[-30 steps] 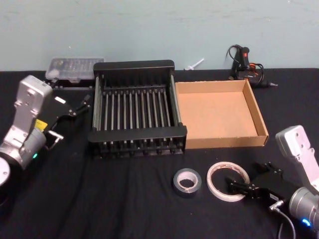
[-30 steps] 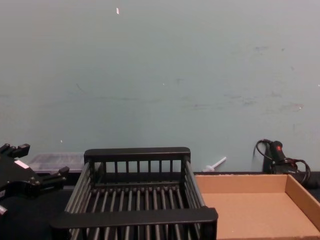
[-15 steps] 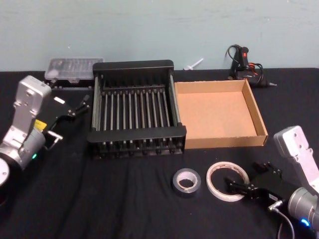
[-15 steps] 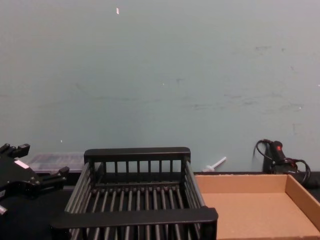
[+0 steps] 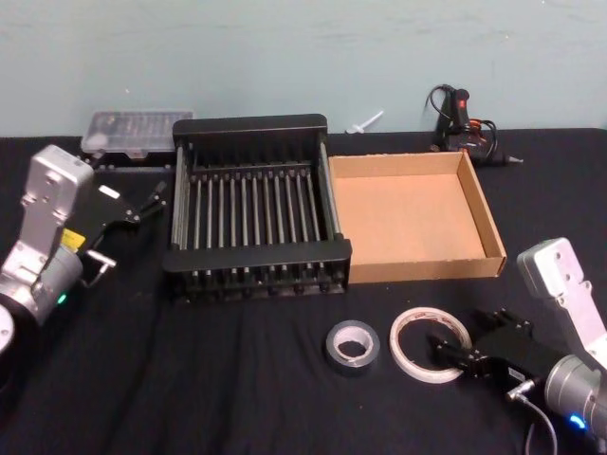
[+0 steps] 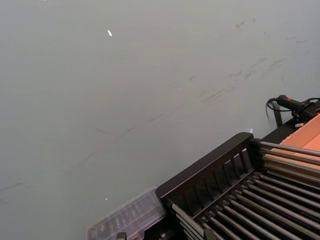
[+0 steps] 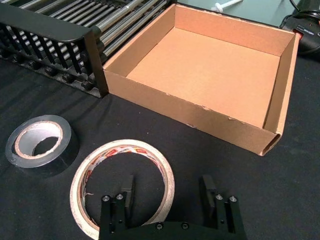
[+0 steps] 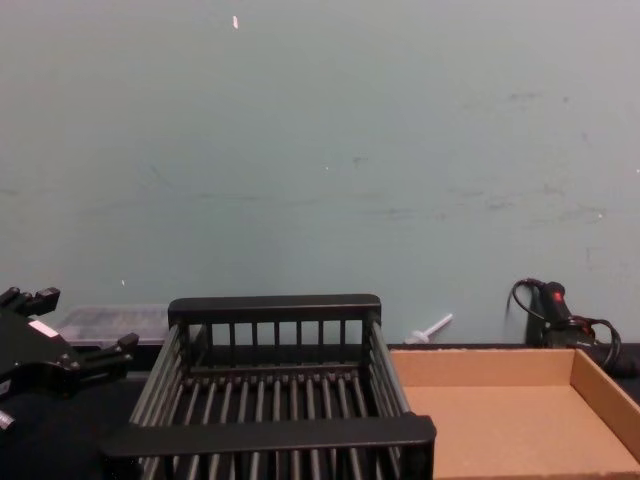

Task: Pick up the white tape and place it into the black box , Pick up the silver tape and place it into the brown box.

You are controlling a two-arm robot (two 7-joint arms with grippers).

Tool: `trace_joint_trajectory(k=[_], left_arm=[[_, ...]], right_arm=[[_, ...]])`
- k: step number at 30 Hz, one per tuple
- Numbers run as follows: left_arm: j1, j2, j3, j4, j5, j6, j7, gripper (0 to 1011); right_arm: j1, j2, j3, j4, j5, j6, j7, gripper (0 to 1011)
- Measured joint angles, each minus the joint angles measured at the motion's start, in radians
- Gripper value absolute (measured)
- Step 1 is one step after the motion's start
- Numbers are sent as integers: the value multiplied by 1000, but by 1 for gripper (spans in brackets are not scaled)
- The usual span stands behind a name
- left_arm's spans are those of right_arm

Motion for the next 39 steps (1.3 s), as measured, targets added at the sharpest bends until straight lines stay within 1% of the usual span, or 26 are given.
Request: trace_joint_trajectory(k=[1,4,5,7,9,10,15,16,18,19,20,22,23,25,27,37,39], left_arm=[[0,0,0,0,0,0,0,1001],[0,0,0,0,0,0,0,1001],[0,0,0,0,0,0,0,1001],[0,0,0,0,0,0,0,1001],[0,0,0,0,0,0,0,1001],[0,0,0,0,0,0,0,1001],[0,0,0,0,0,0,0,1001],[0,0,0,0,0,0,0,1001],[0,0,0,0,0,0,0,1001],[0,0,0,0,0,0,0,1001],[0,0,0,0,0,0,0,1001],[0,0,0,0,0,0,0,1001],[0,0,0,0,0,0,0,1001],[0,0,0,0,0,0,0,1001],[0,0,0,0,0,0,0,1001],[0,0,0,0,0,0,0,1001],[0,0,0,0,0,0,0,1001]], right_arm=[[0,0,0,0,0,0,0,859],[0,0,0,0,0,0,0,747],[0,0,0,0,1,0,0,732],[0,1,0,0,1,0,-1,651],[0,1,0,0,1,0,-1,620],[0,1,0,0,1,0,-1,570],[0,1,0,0,2,0,-1,427],[0,1,0,0,2,0,-1,365],[0,1,0,0,2,0,-1,307],[0,1,0,0,2,0,-1,307],[0,1,0,0,2,0,-1,243],[0,1,0,0,2,0,-1,204],[0,1,0,0,2,0,-1,149],[0,1,0,0,2,0,-1,113],[0,1,0,0,2,0,-1,99],[0,1,0,0,2,0,-1,92],[-2,-1,5,-1,1,-3,3,92]])
